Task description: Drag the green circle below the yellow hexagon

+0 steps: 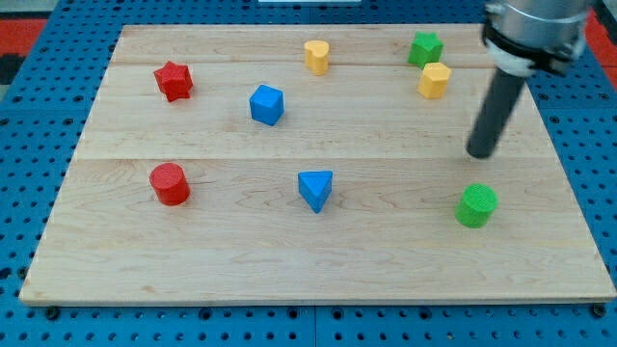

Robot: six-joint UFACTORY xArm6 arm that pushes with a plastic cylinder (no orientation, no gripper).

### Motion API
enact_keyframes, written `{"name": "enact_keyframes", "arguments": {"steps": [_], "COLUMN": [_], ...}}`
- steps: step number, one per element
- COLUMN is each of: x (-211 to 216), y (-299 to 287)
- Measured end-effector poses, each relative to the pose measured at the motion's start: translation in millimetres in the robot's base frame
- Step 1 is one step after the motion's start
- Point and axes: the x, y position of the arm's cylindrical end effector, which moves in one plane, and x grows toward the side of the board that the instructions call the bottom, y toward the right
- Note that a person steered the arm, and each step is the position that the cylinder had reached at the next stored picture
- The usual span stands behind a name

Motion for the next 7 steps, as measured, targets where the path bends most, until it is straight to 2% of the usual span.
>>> {"name": "enact_keyframes", "arguments": {"steps": [1, 2, 3, 4, 5, 6, 7], "x": [77, 99, 83, 75, 82, 69, 39], "y": [16, -12, -69, -27, -22, 4, -8]}}
